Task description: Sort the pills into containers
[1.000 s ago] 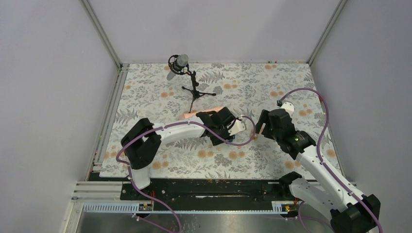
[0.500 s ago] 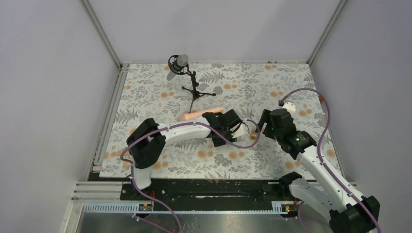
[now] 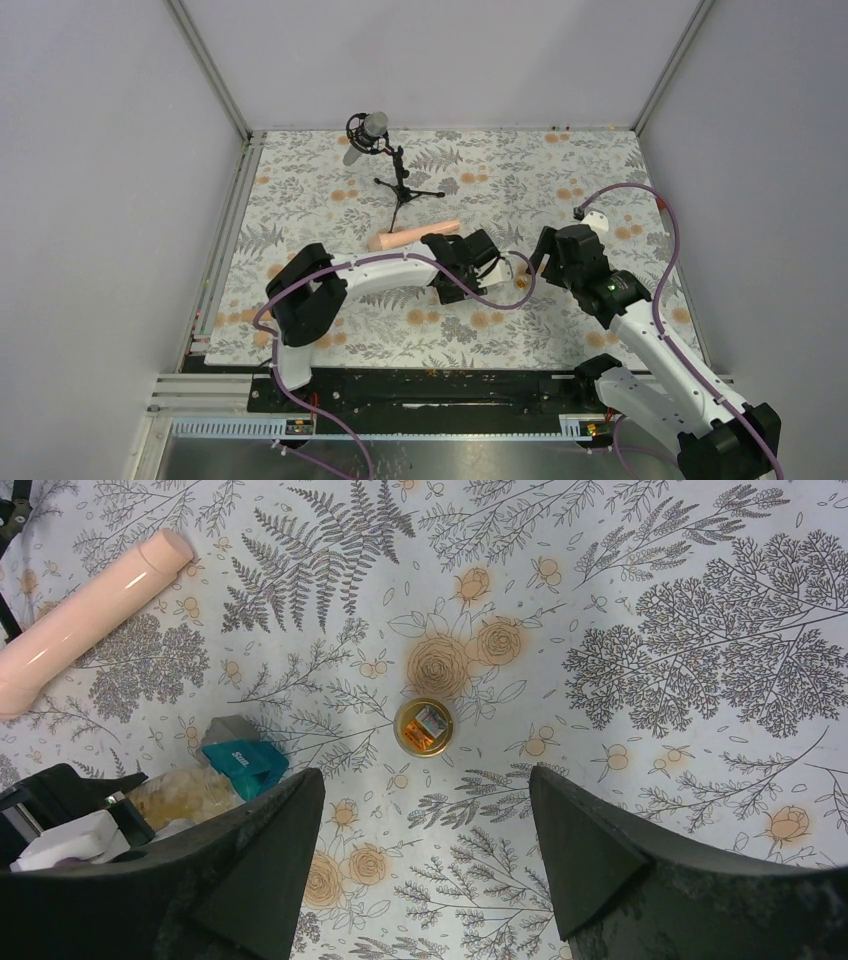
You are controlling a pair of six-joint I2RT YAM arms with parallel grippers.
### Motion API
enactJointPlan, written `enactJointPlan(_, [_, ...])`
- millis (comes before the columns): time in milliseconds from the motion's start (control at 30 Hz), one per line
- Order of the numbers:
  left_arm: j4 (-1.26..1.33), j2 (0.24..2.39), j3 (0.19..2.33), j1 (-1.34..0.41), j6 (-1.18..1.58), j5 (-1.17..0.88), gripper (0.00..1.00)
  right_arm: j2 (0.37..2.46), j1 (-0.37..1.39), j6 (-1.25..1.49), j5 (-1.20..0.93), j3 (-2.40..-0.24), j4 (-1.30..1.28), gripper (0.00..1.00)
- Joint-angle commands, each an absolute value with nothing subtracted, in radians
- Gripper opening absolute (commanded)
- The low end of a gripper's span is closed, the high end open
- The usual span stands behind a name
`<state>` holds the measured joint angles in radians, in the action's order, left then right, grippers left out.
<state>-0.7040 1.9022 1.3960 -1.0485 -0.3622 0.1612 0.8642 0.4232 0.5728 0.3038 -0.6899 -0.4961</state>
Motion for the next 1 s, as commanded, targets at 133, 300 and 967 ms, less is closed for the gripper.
enactJointPlan(133, [-0.600, 1.804, 1.338, -1.050, -0.352, 0.201, 0.00, 0.865, 0.413, 0.566, 0.302, -0.686, -0.478, 0.83])
enactJointPlan(300, [-0.511, 1.708, 1.249, -1.035, -0.324, 0.178, 0.00, 0.871, 0.412, 0.562, 0.288, -0.688, -0.479, 0.83])
enactJointPlan(967, [0.315, 1.102, 0.738, -0.971, -0.086, 0.062, 0.00, 1.111, 0.411, 0.564, 0.159, -0.702, -0.422, 0.85])
